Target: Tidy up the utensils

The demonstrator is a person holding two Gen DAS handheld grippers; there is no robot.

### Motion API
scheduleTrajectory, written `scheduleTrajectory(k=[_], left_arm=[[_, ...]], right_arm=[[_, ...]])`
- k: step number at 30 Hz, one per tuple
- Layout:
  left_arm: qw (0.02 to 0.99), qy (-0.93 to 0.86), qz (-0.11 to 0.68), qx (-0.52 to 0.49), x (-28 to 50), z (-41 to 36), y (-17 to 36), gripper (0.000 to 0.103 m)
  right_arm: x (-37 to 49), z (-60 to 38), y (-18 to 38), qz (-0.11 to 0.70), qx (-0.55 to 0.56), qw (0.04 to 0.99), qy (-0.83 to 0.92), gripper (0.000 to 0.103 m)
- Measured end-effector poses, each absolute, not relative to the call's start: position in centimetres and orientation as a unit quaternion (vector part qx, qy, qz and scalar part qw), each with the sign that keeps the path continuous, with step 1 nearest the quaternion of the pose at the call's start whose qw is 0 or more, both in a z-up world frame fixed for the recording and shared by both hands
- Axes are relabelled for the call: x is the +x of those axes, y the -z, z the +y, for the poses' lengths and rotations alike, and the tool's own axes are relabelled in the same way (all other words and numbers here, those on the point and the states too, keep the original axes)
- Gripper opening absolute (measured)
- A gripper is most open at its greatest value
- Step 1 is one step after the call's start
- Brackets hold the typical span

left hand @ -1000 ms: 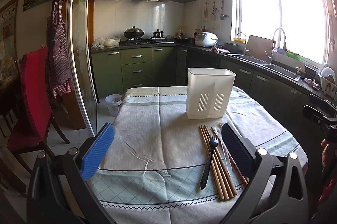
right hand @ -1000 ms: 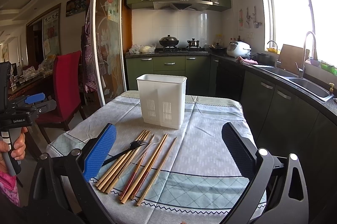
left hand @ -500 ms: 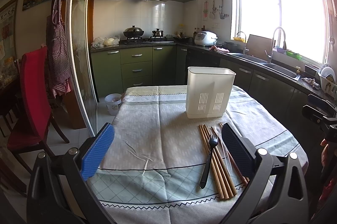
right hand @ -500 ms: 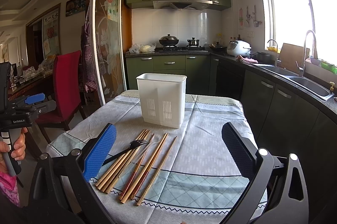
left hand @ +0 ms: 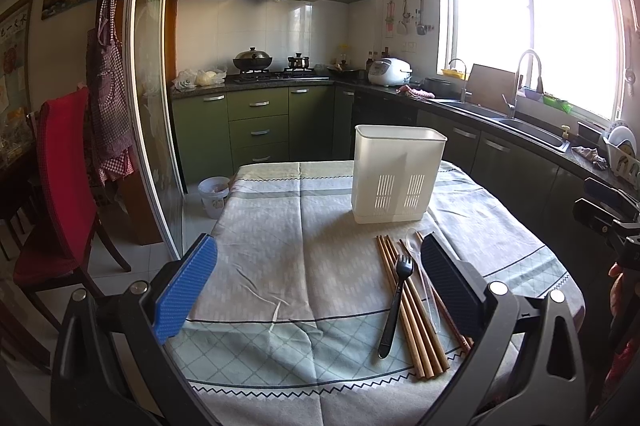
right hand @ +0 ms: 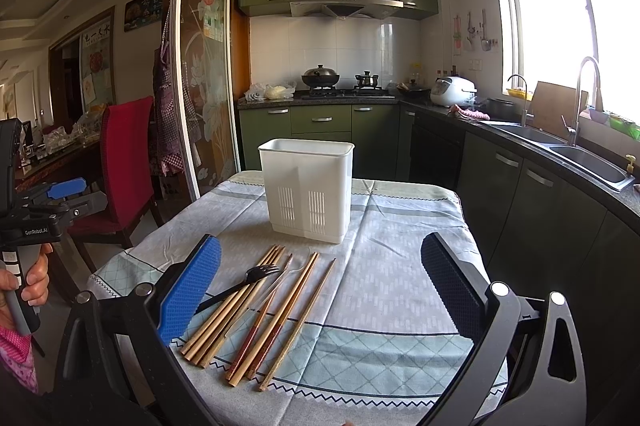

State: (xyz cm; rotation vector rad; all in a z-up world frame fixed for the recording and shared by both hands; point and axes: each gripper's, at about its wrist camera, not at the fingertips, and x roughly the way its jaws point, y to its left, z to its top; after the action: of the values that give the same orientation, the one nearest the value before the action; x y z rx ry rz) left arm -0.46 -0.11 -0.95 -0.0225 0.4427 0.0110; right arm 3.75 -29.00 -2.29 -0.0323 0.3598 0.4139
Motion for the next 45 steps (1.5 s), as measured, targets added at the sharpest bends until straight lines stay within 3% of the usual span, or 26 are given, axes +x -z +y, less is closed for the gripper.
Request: scheduleTrajectory(k=[23,34,40,45], left_arm=[[0.971,0.001,0.240,-0.013,0.5,-0.2,1.2,0.097],[0.908,0.030,0.417,-0.012,9.7,-2.7,3.3,0.097],[0.841,0.086,0.535,0.003,15.4,-6.3,6.9,0.097],[0.806,0.091,0.584,0.033,18.2,-8.3,8.9,0.097]], right_arm=[[4.4,-29.1,3.5,0.195,-0.007,0.959,-0.207,0.099],[7.0,-29.9,3.7,0.255,-0.080,0.950,-0.162,0.099],[8.0,-31.5,4.2,0.280,-0.055,0.941,-0.181,0.099],[8.2,-32.5,4.7,0.293,-0.049,0.939,-0.174,0.099]])
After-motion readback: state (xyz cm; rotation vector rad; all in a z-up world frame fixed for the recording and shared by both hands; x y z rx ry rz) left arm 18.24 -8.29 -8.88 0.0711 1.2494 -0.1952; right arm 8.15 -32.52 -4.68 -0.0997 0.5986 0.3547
